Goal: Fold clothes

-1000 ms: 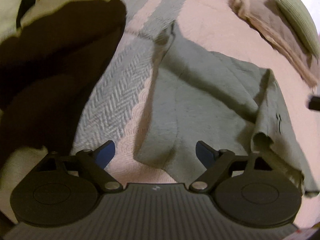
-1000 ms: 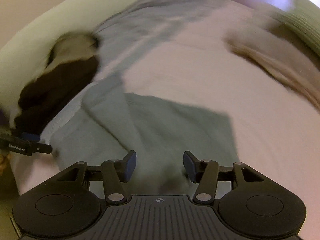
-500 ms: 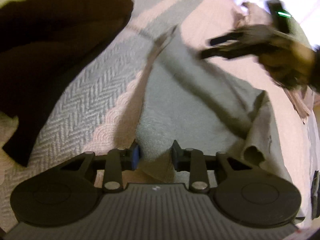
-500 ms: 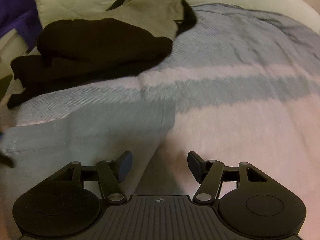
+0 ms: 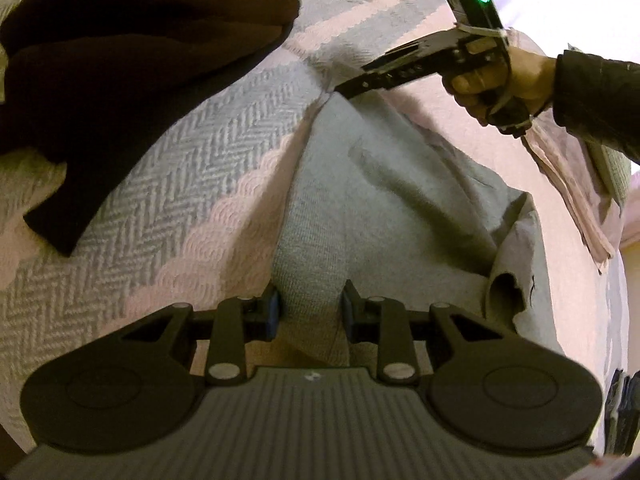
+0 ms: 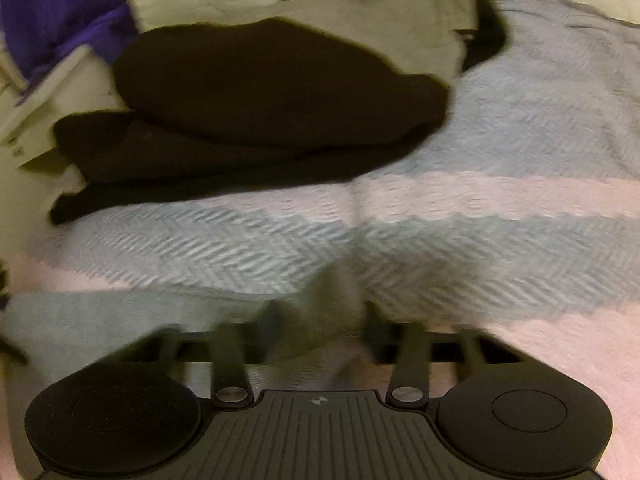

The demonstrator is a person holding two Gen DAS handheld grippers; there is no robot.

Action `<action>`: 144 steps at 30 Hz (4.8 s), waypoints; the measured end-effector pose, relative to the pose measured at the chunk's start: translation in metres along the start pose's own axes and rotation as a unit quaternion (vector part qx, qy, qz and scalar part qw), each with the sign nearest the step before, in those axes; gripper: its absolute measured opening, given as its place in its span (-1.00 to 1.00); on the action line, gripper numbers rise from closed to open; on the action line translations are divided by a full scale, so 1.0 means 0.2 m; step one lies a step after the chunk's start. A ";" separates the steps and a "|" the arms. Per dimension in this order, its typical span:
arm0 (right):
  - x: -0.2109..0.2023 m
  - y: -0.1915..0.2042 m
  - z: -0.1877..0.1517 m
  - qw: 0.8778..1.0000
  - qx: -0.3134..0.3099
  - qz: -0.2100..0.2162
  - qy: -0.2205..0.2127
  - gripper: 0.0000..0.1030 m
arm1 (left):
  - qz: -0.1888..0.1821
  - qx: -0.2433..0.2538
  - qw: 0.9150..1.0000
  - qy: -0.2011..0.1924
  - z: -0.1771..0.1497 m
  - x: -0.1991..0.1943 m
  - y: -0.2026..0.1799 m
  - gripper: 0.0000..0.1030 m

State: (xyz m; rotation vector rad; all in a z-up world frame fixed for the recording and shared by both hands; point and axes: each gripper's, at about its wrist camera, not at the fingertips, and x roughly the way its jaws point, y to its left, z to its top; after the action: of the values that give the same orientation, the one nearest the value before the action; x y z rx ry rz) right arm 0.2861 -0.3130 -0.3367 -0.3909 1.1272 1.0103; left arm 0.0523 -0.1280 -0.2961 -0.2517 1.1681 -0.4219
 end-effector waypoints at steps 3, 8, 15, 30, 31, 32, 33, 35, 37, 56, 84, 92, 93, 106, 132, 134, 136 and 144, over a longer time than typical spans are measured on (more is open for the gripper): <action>-0.24 0.00 0.00 0.998 0.038 -0.011 -0.045 -0.81 | -0.004 0.031 0.999 -0.015 0.04 -0.07 -0.04 -0.54; -0.90 0.10 -0.08 0.979 0.095 -0.105 -0.147 -0.83 | -0.016 0.112 0.992 -0.059 0.23 -0.28 -0.22 -0.57; -1.95 0.42 -0.39 0.901 0.181 -0.269 -0.289 -0.84 | -0.048 0.260 0.948 -0.178 0.59 -0.71 -0.69 -0.60; -2.90 1.99 -0.63 0.654 0.219 -0.554 -0.465 -0.84 | -0.168 0.510 0.767 -0.351 0.79 -1.72 -1.39 -0.62; -2.90 2.09 -0.63 0.643 0.221 -0.565 -0.468 -0.84 | -0.174 0.519 0.759 -0.353 0.76 -1.79 -1.39 -0.62; -2.89 2.20 -0.62 0.631 0.223 -0.576 -0.469 -0.84 | -0.178 0.529 0.751 -0.354 0.73 -1.85 -1.39 -0.62; -2.88 2.30 -0.61 0.622 0.226 -0.584 -0.470 -0.84 | -0.180 0.538 0.742 -0.356 0.70 -1.91 -1.39 -0.62; -2.89 2.49 -0.61 0.606 0.231 -0.595 -0.474 -0.84 | -0.182 0.554 0.726 -0.365 0.64 -2.03 -1.39 -0.62; -2.90 2.66 -0.61 0.592 0.232 -0.607 -0.477 -0.84 | -0.187 0.572 0.706 -0.374 0.59 -2.17 -1.39 -0.62; -2.73 3.61 -0.98 0.528 0.291 -0.654 -0.457 -0.85 | -0.285 0.616 0.667 -0.307 0.03 -2.29 -1.52 -0.62; -2.22 0.55 -2.61 0.687 0.483 -0.437 -0.323 -0.85 | -0.082 0.546 0.833 -0.034 0.66 0.75 -2.64 -0.63; -2.05 -0.01 -2.70 0.711 0.501 -0.407 -0.278 -0.72 | -0.021 0.537 0.842 -0.037 0.72 1.09 -2.62 -0.10; -2.00 -0.05 -2.73 0.704 0.517 -0.412 -0.259 -0.57 | -0.008 0.522 0.852 -0.032 0.75 1.16 -2.59 -0.14; -1.61 0.28 -2.92 0.703 0.580 -0.349 -0.219 -0.20 | 0.030 0.427 0.904 0.005 0.67 1.13 -2.04 -0.19; -1.03 2.60 -2.80 0.592 0.731 -0.315 -0.130 -0.12 | 0.010 0.389 0.909 0.149 -0.96 -0.06 -0.60 -0.19; -1.06 2.75 -2.74 0.583 0.733 -0.324 -0.132 -0.11 | 0.009 0.390 0.911 0.137 -0.98 -0.17 -0.56 -0.19; -1.11 2.88 -2.66 0.572 0.736 -0.335 -0.140 -0.08 | 0.006 0.384 0.915 0.124 -0.97 -0.31 -0.51 -0.19; -1.30 3.20 -2.32 0.569 0.728 -0.353 -0.147 0.34 | -0.008 0.372 0.925 0.082 -0.87 -0.73 -0.60 0.10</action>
State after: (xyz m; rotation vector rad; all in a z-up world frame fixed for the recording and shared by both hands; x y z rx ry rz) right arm -0.5198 -0.4290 -0.1676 0.6602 0.9853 -0.7290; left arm -0.1792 -0.1651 -0.1917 0.4444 1.0882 -0.8786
